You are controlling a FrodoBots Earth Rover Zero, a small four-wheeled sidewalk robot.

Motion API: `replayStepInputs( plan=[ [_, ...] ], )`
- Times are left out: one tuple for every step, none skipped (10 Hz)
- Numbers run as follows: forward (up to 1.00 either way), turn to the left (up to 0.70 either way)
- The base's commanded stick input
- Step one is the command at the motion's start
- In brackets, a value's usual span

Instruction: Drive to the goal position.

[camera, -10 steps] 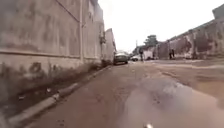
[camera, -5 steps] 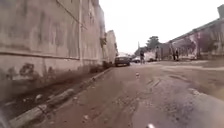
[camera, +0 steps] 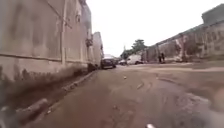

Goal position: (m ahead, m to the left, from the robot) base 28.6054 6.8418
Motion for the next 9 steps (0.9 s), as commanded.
replayStepInputs(
  plan=[
    [0.85, -0.34],
    [0.85, -0.34],
    [0.85, -0.34],
    [0.85, -0.34],
    [0.85, -0.34],
    [0.85, -0.32],
    [0.85, -0.25],
    [0.85, -0.17],
    [0.85, -0.08]
  ],
)
